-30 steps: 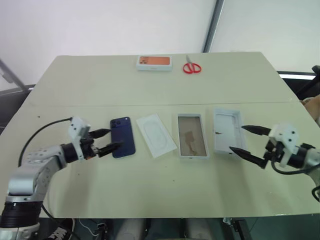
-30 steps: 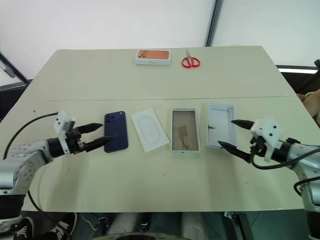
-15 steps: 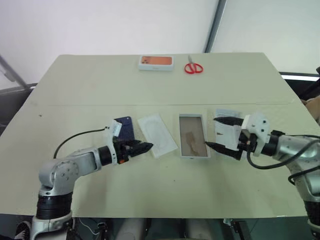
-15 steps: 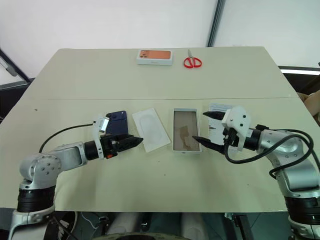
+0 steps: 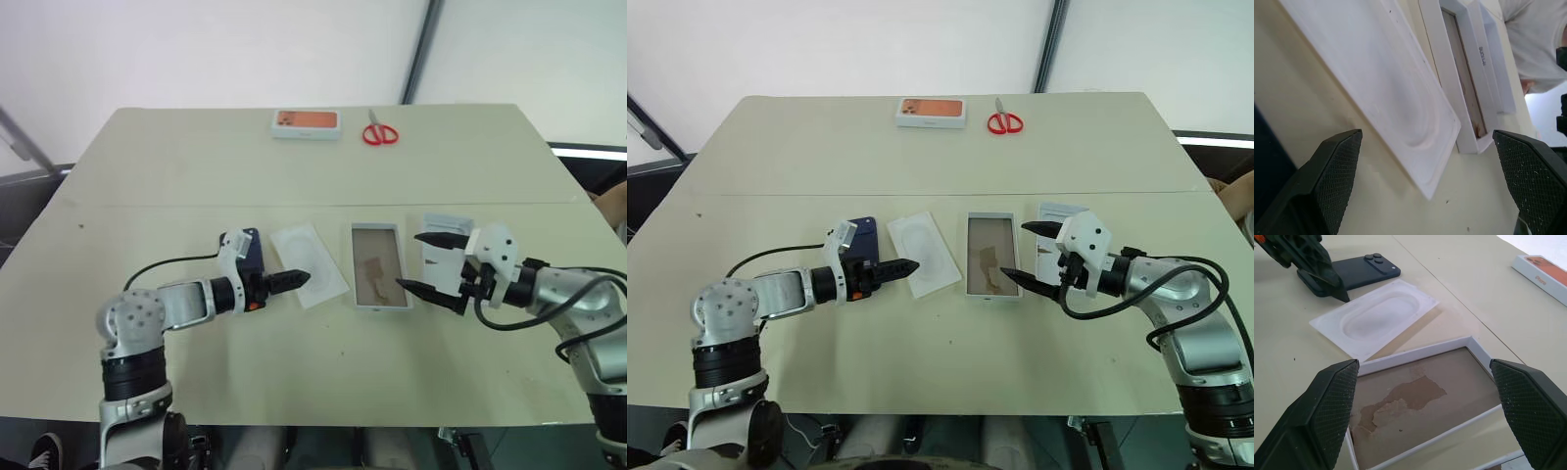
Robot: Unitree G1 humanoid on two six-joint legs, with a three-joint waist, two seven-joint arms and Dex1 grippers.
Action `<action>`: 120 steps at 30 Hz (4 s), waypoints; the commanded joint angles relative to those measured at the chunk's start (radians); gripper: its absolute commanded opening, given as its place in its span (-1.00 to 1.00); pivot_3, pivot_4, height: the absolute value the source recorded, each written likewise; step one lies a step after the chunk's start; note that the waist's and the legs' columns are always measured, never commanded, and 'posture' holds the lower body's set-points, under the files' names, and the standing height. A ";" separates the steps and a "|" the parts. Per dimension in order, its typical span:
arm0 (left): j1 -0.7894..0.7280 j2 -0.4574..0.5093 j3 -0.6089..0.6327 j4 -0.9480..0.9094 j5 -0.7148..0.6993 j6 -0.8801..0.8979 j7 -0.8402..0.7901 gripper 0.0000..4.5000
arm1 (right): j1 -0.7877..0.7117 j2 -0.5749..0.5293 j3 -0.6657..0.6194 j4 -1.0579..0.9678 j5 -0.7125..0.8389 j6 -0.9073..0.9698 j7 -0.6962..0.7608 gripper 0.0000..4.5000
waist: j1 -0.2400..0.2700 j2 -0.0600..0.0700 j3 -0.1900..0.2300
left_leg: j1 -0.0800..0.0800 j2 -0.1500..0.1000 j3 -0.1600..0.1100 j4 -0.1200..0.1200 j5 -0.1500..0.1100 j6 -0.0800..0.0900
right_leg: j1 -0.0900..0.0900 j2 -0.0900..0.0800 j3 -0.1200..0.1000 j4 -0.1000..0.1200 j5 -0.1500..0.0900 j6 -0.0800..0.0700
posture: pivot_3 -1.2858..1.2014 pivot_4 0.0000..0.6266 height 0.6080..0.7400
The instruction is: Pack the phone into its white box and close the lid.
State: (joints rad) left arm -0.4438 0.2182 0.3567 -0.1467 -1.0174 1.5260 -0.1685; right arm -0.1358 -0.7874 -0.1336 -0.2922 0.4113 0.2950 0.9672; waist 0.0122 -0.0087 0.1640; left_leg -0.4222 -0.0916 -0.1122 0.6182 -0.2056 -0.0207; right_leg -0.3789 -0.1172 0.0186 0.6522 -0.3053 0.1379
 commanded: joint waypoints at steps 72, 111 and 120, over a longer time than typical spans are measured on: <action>-0.194 -0.007 0.183 0.134 -0.120 0.088 -0.015 -1.00 | -0.172 0.213 0.482 0.000 -0.260 0.031 0.045 -0.73 | -0.003 -0.004 0.002 | -0.002 0.000 -0.001 0.000 0.003 -0.006 | -0.002 0.000 0.000 0.000 0.000 0.000 | 0.03 -0.52 1.00; -0.250 0.253 -0.359 0.367 0.087 -0.104 -0.505 -1.00 | 0.018 -0.012 0.084 -0.038 -0.092 -0.013 0.042 0.24 | -0.002 -0.005 0.002 | -0.003 0.000 0.000 -0.002 0.001 -0.002 | -0.005 0.000 0.001 0.000 0.000 0.000 | 0.03 -0.52 1.00; -0.243 0.219 -0.323 0.365 0.106 -0.079 -0.511 -0.87 | 0.018 -0.010 0.098 -0.023 -0.096 -0.030 0.032 0.25 | -0.003 -0.005 0.002 | -0.003 0.000 0.000 -0.002 0.001 -0.002 | -0.005 0.000 0.001 0.001 0.000 0.000 | 0.03 -0.52 1.00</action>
State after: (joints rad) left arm -0.6760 0.4386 0.0006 0.2424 -0.9028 1.4372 -0.6701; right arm -0.1126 -0.8033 -0.0251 -0.2930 0.3161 0.2837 1.0049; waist 0.0093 -0.0134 0.1661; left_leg -0.4256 -0.0918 -0.1123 0.6163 -0.2044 -0.0224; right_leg -0.3842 -0.1174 0.0194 0.6528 -0.3053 0.1379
